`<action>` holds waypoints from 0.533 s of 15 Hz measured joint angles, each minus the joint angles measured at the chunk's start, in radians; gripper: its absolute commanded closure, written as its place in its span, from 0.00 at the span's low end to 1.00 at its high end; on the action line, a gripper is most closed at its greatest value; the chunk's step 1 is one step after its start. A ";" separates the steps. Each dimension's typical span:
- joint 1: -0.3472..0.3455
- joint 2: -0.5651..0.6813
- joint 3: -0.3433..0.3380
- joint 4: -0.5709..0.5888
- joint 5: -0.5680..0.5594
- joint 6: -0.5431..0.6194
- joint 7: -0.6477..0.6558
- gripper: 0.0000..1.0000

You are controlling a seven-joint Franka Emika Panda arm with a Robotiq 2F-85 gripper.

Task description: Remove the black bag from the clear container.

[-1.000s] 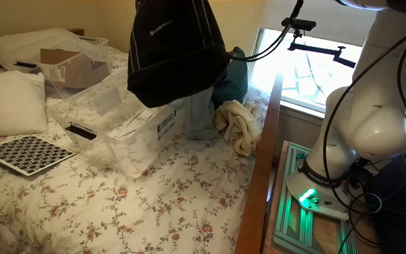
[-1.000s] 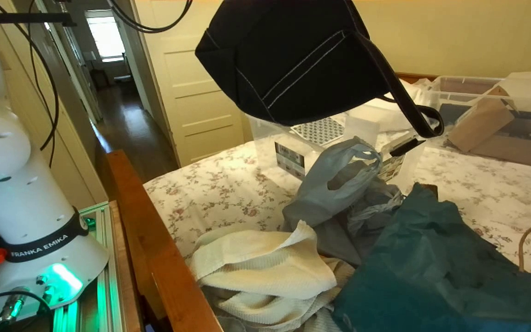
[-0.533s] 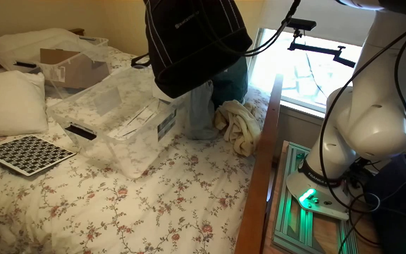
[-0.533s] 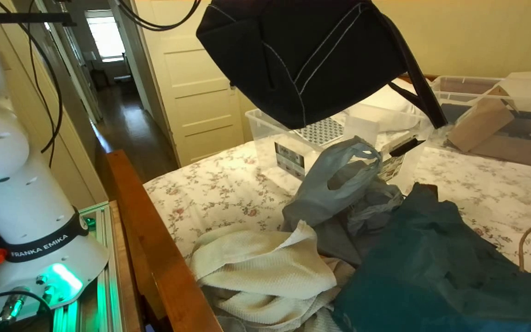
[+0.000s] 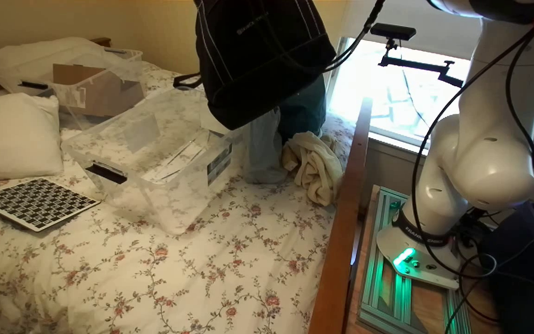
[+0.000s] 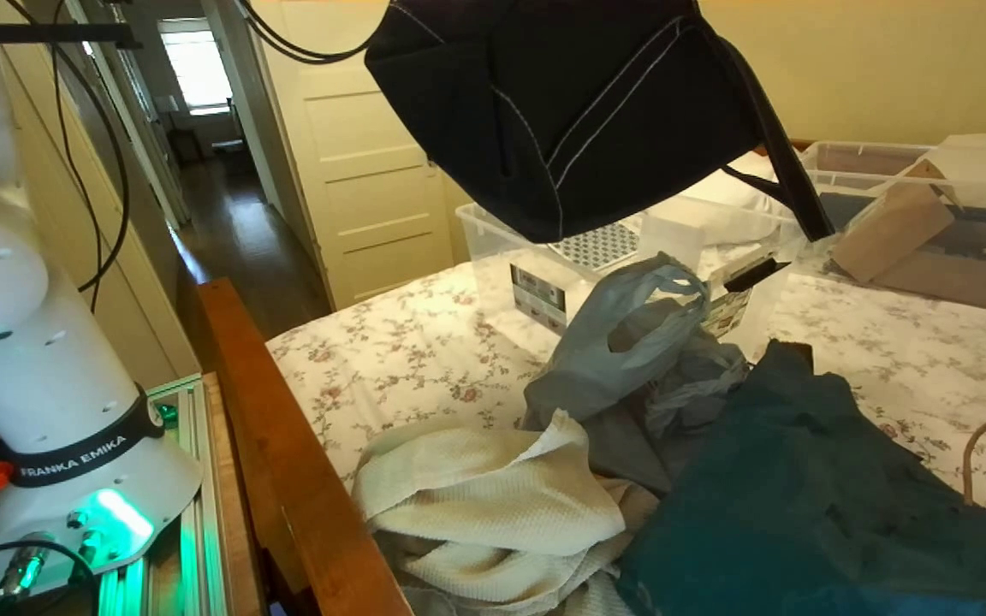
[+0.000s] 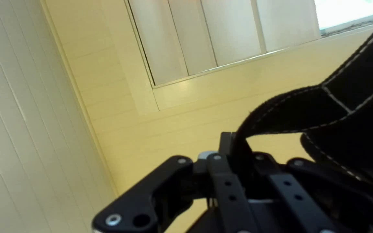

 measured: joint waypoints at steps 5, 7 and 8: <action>-0.012 0.020 -0.026 0.025 -0.017 -0.026 -0.001 0.99; -0.023 0.034 -0.032 0.026 -0.017 -0.026 -0.001 0.99; -0.027 0.041 -0.036 0.029 -0.017 -0.028 -0.001 0.99</action>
